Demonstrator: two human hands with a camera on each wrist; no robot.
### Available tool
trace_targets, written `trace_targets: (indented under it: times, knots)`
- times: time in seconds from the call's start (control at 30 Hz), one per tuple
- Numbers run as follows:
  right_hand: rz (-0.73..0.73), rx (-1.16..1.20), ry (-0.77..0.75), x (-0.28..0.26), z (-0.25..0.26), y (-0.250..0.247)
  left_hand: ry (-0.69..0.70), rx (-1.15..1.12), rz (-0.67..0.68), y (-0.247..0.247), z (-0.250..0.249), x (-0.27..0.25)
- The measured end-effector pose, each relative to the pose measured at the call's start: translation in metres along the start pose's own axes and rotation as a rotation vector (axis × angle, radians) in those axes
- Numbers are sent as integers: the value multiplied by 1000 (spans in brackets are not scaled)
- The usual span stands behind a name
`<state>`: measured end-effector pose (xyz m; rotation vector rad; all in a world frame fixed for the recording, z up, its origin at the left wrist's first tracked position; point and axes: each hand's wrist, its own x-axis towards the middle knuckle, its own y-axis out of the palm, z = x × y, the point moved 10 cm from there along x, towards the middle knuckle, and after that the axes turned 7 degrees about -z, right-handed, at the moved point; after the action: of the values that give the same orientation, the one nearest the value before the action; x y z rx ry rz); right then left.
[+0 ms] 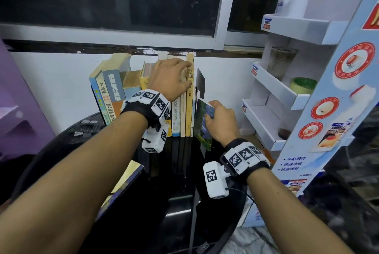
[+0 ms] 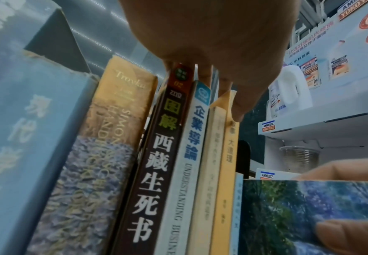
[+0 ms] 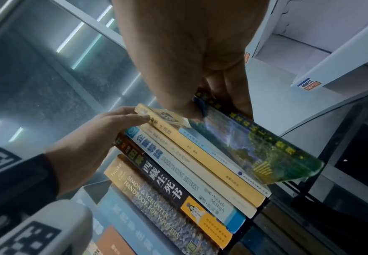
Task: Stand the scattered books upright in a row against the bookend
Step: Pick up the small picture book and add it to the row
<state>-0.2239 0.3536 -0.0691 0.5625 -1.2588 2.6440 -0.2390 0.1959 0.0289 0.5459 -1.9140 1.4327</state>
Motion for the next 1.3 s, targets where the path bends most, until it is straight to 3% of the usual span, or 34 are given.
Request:
trace_targets:
  times: [0.3,0.73,1.3]
  knots:
    - [5,30,-26,10,8,25,-27,-18,52,3,15,10]
    - [200,179,-34,24,5,59,-110,-58,63,10,26,8]
    - [249,216,-49,35,-4,75,-56,-21,54,7,19,6]
